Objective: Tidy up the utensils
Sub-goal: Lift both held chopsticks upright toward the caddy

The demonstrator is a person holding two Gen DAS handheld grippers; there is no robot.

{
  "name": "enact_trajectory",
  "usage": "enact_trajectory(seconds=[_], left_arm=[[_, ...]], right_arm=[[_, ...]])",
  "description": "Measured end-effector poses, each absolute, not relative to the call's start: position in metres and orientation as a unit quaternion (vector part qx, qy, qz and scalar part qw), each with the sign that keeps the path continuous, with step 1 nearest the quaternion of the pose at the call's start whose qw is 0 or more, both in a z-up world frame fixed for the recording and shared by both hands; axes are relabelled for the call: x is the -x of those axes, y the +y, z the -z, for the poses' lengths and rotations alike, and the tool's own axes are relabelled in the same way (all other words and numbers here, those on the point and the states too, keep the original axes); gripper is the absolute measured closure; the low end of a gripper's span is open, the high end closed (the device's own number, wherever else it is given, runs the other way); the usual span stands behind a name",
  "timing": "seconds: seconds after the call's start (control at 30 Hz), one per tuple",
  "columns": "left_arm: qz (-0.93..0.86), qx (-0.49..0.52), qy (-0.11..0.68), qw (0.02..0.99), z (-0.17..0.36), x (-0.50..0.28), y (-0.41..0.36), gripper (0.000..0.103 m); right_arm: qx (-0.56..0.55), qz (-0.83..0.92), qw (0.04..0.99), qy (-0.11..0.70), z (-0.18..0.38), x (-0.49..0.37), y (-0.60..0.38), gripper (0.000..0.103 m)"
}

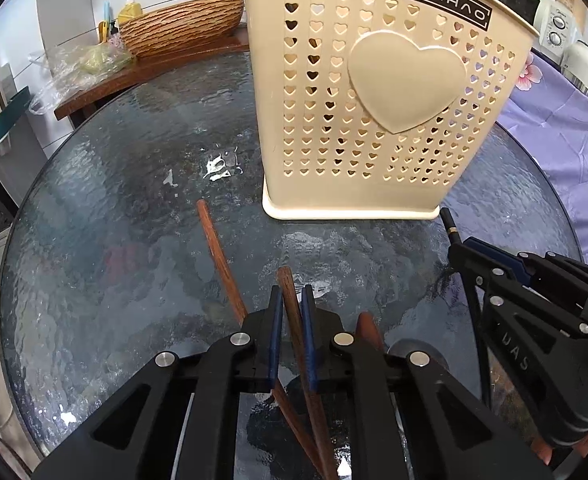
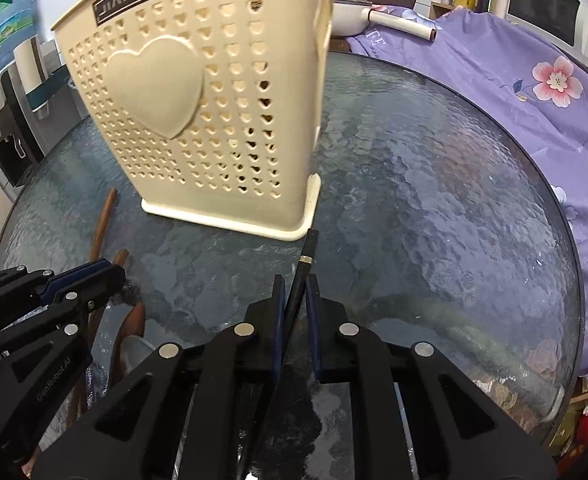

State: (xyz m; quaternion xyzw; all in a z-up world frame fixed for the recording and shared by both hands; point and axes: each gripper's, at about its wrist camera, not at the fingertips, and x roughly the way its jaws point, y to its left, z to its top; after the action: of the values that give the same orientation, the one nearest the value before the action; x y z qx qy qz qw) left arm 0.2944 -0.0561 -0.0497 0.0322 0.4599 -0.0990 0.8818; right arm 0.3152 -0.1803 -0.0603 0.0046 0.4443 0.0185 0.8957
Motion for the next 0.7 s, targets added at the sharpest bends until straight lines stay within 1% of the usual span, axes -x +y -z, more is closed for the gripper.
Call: enact_trajectory(seconds=[0.23,0.7], left_arm=[[0.100,-0.032,0.460,0.882,0.049,-0.298,-0.055,0.096],[0.097,-0.016,0.461,0.882,0.049,-0.303,-0.052,0.096]], right_arm=[[-0.020,-0.019,0.895,0.445,0.060,-0.323,-0.193,0.094],[-0.034,-0.021,0.898,0.438,0.060,-0.336,-0.205,0.094]])
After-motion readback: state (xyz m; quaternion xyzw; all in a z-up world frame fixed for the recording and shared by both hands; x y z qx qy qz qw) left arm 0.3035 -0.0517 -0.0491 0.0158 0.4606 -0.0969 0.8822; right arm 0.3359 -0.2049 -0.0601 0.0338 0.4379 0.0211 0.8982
